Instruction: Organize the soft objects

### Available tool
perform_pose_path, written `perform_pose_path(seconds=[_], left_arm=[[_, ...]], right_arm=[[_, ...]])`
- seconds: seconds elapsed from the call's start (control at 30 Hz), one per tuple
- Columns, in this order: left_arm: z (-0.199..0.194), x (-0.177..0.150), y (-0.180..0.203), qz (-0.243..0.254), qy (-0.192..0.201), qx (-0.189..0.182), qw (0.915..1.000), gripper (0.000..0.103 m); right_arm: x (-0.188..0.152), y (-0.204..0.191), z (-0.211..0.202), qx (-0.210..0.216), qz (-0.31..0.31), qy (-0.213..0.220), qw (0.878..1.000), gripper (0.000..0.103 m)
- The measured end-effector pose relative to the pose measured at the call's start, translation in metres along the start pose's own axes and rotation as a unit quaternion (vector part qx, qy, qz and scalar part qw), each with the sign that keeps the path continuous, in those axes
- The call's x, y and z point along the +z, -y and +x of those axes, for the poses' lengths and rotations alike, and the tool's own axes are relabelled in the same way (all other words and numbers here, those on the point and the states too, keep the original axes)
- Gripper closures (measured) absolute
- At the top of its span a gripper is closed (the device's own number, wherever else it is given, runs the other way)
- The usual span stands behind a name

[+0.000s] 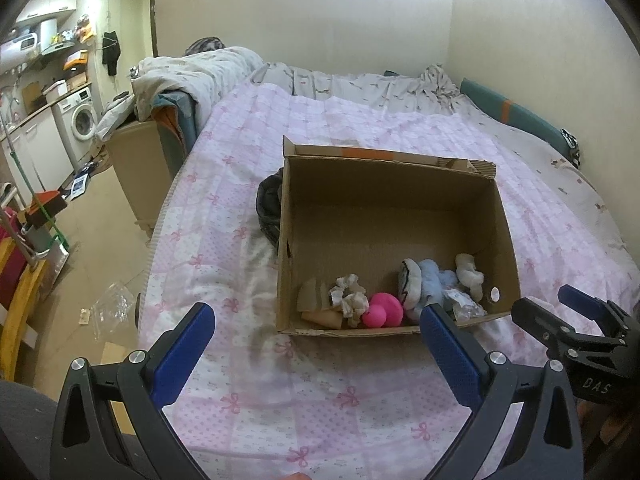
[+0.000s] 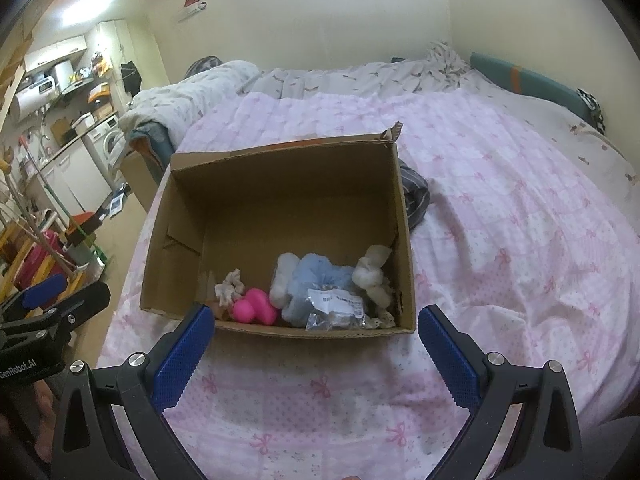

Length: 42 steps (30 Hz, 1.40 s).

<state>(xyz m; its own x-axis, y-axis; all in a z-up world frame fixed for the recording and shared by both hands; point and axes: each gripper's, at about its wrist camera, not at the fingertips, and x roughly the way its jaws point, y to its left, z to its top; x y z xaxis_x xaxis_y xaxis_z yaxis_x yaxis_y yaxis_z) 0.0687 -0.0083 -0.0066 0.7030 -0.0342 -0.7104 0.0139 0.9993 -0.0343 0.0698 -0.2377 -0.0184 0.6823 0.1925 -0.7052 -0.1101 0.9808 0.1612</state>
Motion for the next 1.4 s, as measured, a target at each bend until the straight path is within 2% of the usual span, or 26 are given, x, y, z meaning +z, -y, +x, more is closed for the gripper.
perform_pose_path(seconds=[1.4], left_arm=[[-0.0007,-0.003,0.0042,0.004,-0.001,0.001,1.0,0.001]], right_arm=[[0.0023,0.0027,-0.0018,-0.002,0.006,0.004,1.0,0.0]])
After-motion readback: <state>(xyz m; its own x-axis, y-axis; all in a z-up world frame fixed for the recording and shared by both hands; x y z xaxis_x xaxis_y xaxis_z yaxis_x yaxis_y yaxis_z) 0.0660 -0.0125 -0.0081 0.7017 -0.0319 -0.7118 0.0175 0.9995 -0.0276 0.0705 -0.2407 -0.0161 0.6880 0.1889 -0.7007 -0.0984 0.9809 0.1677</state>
